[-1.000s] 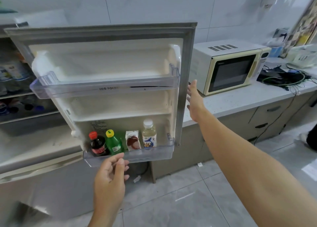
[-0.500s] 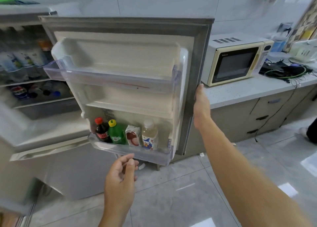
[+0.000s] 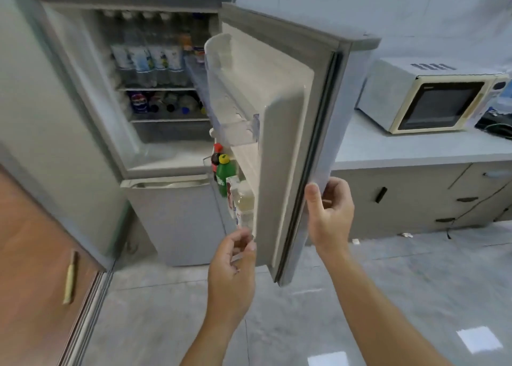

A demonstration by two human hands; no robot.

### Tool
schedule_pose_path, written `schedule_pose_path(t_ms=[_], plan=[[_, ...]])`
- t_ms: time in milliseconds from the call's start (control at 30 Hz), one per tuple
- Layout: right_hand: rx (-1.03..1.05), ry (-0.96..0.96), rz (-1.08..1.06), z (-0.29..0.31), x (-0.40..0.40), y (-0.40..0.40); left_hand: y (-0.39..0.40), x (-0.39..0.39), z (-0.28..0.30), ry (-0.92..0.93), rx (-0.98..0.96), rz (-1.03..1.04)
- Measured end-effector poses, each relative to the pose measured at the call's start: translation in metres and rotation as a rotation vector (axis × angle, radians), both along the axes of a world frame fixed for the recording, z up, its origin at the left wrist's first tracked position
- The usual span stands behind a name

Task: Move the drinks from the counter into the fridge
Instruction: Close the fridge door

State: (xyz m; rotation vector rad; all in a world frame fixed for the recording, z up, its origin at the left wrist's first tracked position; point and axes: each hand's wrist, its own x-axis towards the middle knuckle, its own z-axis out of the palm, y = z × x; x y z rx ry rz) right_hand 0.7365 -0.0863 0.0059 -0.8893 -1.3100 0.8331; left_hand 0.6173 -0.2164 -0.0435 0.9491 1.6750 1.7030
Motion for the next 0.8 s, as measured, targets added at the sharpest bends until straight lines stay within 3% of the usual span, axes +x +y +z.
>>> schedule_pose_path(t_ms=[200, 367, 533, 800], plan=[[0.1, -0.194, 0.207, -0.001, -0.101, -0.049, -0.035, -0.068, 0.014, 0.158, 0.099, 0.136], [0.06, -0.24, 0.385, 0.007, -0.182, -0.042, -0.026, -0.141, 0.022, 0.13, 0.185, 0.263], [0.091, -0.28, 0.416, 0.017, -0.258, 0.005, -0.003, -0.238, 0.019, 0.206, 0.032, 0.51], [0.062, -0.366, 0.43, 0.031, -0.351, 0.096, 0.055, -0.373, 0.023, 0.235, -0.073, 0.632]])
